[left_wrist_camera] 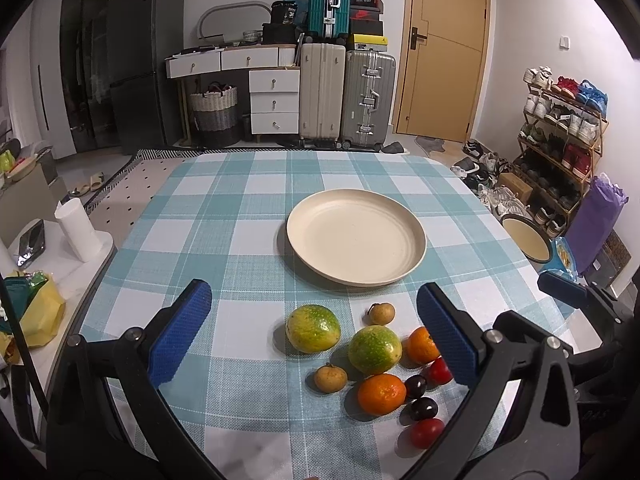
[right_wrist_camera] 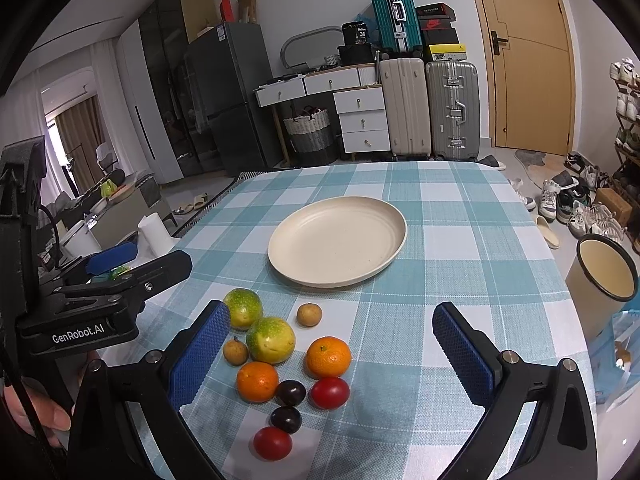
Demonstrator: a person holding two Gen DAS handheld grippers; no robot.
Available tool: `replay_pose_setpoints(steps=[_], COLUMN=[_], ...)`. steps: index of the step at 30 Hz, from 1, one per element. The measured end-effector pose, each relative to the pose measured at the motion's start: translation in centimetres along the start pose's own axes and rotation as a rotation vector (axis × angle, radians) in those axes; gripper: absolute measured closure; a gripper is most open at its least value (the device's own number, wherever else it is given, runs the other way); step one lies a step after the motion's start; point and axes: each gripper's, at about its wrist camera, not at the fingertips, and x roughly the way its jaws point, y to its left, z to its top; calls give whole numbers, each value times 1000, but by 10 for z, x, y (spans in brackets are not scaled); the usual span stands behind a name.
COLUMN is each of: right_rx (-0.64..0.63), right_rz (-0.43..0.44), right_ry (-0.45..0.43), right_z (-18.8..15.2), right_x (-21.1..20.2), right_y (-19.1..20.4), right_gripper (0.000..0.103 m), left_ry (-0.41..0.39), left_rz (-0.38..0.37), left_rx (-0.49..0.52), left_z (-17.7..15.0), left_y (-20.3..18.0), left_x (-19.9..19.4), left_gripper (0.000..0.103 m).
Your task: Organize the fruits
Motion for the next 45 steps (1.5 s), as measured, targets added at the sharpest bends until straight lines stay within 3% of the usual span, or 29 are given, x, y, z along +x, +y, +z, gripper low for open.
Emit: replay_pose_setpoints(steps=[25,45], right_rx=[14,14], right_rz=[-2,19], right_ry=[34,77], right_z=[-6,-5], right_x=[22,62], right_y=[-7,-16], right_gripper=[0,0], left_ry=[72,222], left_rz=[-20,-178], left_rx=[-32,-140], left_z=[-5,-20], left_y=[24,64], left_x=[36,113], left_gripper=[1,2])
